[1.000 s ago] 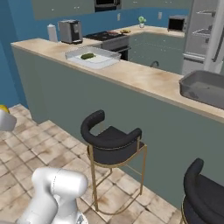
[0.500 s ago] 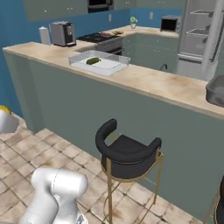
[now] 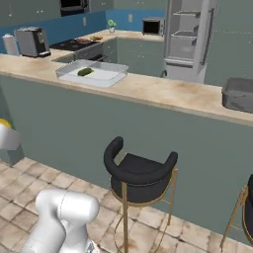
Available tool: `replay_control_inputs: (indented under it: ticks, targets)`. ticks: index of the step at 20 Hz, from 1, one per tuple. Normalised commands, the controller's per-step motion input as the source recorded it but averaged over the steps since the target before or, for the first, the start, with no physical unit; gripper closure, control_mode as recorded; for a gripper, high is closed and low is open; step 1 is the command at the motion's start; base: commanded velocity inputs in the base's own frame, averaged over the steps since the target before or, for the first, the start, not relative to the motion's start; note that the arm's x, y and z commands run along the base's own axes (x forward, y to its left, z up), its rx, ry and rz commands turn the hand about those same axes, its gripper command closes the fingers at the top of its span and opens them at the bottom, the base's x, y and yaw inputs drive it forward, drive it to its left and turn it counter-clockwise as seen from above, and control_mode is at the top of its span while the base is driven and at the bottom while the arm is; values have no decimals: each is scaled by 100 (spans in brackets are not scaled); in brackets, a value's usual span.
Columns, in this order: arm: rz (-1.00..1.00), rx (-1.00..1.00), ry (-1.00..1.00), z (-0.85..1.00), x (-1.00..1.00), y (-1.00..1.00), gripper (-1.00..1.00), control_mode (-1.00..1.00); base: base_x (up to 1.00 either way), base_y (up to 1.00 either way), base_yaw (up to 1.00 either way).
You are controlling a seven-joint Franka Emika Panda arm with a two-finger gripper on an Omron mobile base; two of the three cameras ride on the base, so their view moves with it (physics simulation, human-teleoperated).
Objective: Place the cold items (lemon and cucumber) from the fridge in one tupperware on the dining counter. Place the warm items (kebab skewer and hot dog) in the stove area in another tupperware.
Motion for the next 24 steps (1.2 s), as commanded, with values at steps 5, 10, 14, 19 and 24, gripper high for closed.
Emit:
replay_control_inputs:
  ticks: [5,10,14,19,24]
  targets:
    - [0,0,0,0,0,0,100,100,32,46,-38]
    - [0,0,0,0,0,0,100,100,27,58,-19]
    - [0,0,0,0,0,0,100,100,22,80,0]
    - [0,0,0,0,0,0,100,100,62,66,-3]
    - [0,0,0,0,0,0,100,100,93,23,-24]
